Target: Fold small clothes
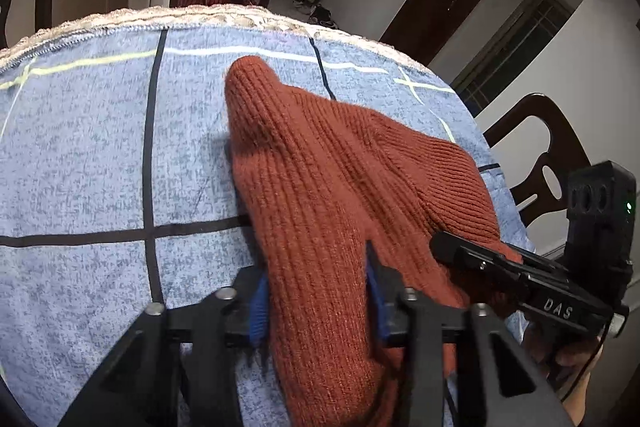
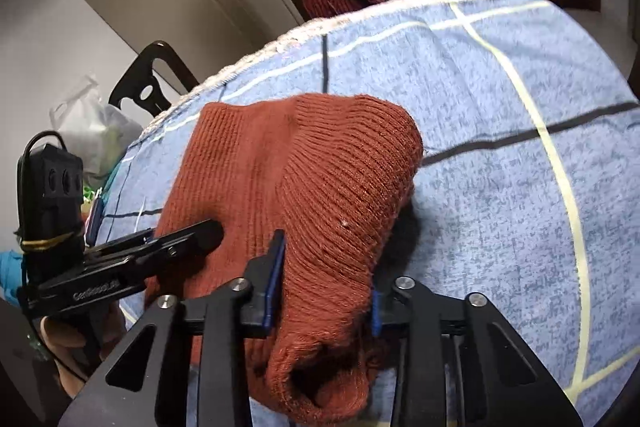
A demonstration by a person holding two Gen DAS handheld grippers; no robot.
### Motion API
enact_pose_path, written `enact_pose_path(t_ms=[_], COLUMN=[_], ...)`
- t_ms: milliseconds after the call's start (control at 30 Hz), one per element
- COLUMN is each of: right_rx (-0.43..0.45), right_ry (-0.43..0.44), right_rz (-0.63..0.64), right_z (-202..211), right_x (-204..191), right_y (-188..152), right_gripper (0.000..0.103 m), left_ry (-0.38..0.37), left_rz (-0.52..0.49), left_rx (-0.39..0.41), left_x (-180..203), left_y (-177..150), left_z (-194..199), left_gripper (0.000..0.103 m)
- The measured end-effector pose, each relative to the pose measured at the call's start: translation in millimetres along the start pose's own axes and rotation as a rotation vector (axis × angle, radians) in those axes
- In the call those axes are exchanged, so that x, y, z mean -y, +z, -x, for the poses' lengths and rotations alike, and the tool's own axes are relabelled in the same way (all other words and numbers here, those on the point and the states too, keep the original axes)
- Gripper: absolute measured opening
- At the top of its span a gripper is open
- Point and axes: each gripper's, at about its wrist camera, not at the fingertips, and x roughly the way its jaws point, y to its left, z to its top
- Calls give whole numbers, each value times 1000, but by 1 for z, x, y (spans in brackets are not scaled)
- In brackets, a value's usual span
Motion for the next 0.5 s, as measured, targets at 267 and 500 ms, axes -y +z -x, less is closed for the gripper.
enact_pose_path(t_ms=[267, 500], right_rx=[72, 75], right_ry=[53, 151], right_rz=[65, 83], right_z=[29, 18], right_x=[-46, -94], right_y=[-1, -8], right_gripper=[28, 28], left_ry=[-7, 65], left_rz=[-23, -16], left_rx=[64, 94], left_x=[-7, -45], left_y=[1, -3], left_z=[44, 90], left_gripper=[33, 33])
